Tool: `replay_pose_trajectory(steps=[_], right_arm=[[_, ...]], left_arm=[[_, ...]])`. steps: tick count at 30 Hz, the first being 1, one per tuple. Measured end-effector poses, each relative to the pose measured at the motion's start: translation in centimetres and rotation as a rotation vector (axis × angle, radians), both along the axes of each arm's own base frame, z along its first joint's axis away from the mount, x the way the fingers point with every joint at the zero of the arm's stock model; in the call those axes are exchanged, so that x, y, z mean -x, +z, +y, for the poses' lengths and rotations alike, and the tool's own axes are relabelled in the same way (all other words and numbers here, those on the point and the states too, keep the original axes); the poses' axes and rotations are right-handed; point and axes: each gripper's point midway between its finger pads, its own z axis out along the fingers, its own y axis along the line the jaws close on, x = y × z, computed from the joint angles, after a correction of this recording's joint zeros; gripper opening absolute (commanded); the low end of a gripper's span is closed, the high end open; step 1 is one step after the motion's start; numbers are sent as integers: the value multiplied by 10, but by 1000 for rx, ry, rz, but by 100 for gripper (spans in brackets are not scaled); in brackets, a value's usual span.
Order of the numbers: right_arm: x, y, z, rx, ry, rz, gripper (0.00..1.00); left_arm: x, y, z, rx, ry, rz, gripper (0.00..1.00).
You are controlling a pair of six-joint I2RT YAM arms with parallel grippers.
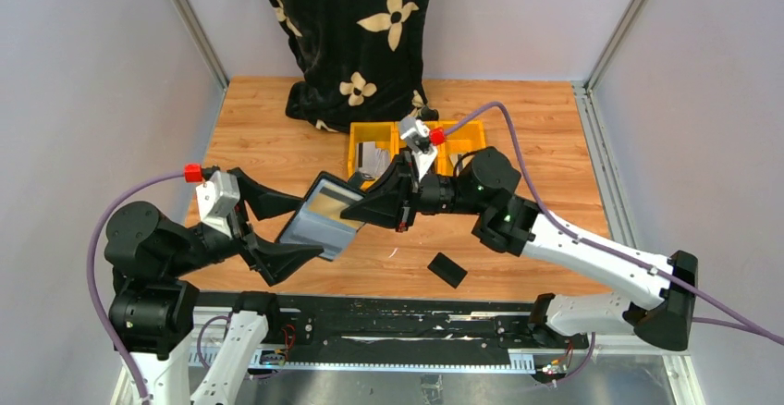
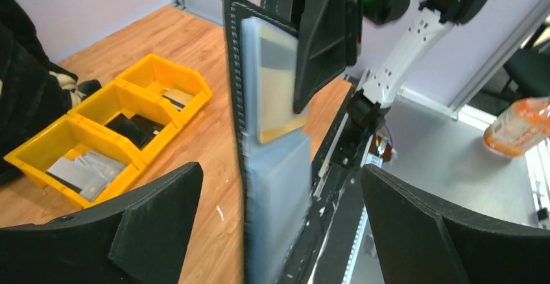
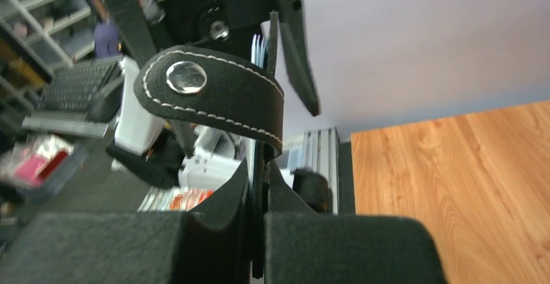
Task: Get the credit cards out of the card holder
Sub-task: Remove the credit card from the card holder.
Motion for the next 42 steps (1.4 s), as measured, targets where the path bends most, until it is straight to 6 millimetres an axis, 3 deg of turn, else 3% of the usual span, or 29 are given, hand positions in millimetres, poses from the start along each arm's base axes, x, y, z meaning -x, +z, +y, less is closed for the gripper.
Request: replay_pose_trajectory(steps=[5,10,13,15,19,20,22,23,25,27,30,33,38,39,41,42], right_arm=[[24,-9,2,205,160,-63,0],[33,-52,12,403,269,-45,0],[37,-72,16,489,311,-26,0],[39,-79,18,521,332,-22,0],[41,-86,19,566,350,-19,0],[41,-90,19,581,353,-13,6],[41,-93,20,595,361,-6,28],[41,-93,20,596,363,-2,39],[42,-89,21,572,373,1,50],[43,-83,22,512,373,6,56],[40,-82,13,389,329,57,55],[33,-83,5,275,268,105,41],[23,-69,8,139,218,179,1],[21,-67,9,120,212,196,0],[16,-66,9,99,205,220,0],[15,-66,10,98,205,229,0]], left_arm=[[1,-11,-3,-40,-66,-2,95],[-3,-34,-8,-38,-143,100,82],[-5,-48,-10,-31,-176,161,61],[-5,-57,-11,-27,-194,197,40],[-1,-73,-13,-11,-248,266,14],[1,-75,-14,-9,-262,269,8],[4,-76,-14,-5,-276,279,0],[4,-77,-14,-4,-278,282,0],[5,-76,-14,-4,-283,276,0],[3,-74,-14,-7,-277,271,0],[-3,-71,-13,-13,-257,267,0],[-9,-64,-12,-21,-224,254,0],[-11,-53,-11,-15,-189,255,0],[-11,-51,-11,-12,-184,253,0],[-10,-50,-11,-9,-172,255,23],[-10,-50,-11,-8,-167,257,40]])
